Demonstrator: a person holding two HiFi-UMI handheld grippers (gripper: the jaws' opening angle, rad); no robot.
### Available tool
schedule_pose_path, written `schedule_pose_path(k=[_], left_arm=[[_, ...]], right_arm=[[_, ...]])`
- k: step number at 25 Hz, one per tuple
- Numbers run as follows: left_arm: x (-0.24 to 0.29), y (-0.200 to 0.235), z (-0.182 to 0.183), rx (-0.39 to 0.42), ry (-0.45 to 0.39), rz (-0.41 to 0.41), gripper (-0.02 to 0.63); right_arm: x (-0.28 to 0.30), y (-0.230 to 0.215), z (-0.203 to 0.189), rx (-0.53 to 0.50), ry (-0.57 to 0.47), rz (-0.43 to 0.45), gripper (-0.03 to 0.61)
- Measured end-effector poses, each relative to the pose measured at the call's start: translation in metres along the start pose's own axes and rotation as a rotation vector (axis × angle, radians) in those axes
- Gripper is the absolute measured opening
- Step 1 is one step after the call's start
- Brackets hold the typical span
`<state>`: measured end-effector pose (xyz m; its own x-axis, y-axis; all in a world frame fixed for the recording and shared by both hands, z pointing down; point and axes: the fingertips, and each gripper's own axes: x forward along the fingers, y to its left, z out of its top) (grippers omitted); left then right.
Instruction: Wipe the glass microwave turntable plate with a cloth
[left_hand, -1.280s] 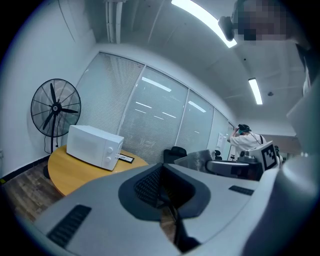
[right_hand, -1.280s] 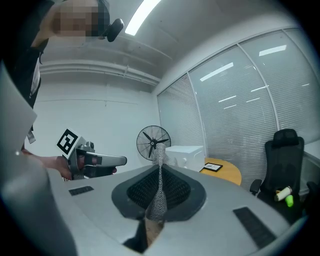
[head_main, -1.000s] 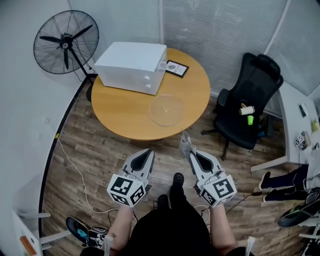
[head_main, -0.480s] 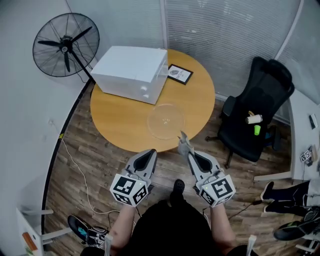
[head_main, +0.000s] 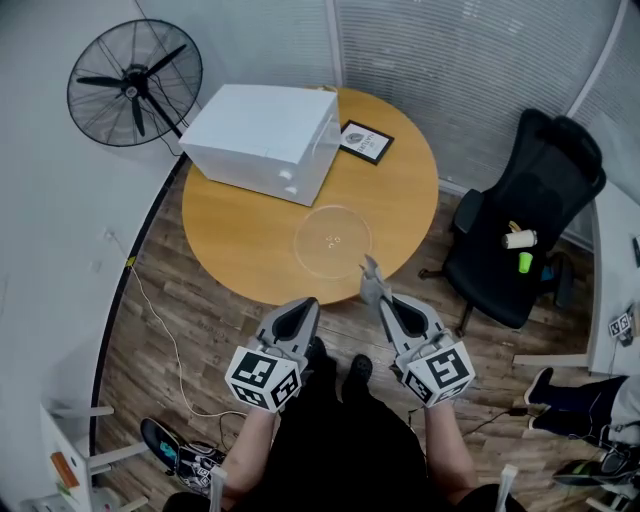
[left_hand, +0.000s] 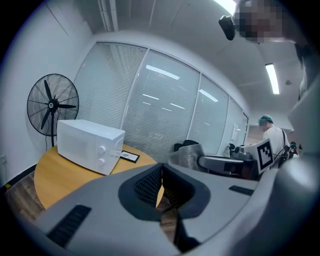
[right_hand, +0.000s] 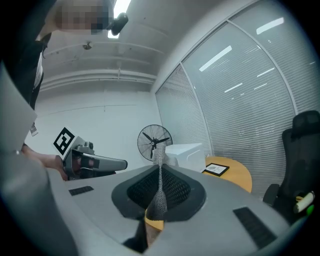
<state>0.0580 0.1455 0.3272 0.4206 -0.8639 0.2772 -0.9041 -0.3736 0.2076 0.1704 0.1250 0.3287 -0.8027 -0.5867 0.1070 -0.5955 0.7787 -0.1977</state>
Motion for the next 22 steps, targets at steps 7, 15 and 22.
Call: schedule_pose_path(k=[7, 15, 22], left_arm=[[0.016, 0.025, -0.001, -0.012, 0.027, 0.029, -0.003], [0.047, 0.070, 0.008, -0.040, 0.028, -0.002, -0.003], [0.076, 0.134, 0.015, -0.066, 0.051, -0.038, -0.003]], right_arm=[[0.020, -0.009, 0.001, 0.000, 0.015, 0.004, 0.021], [0.062, -0.024, 0.002, -0.009, 0.051, -0.032, 0.021], [0.118, -0.037, 0.007, -0.024, 0.084, -0.088, 0.021]])
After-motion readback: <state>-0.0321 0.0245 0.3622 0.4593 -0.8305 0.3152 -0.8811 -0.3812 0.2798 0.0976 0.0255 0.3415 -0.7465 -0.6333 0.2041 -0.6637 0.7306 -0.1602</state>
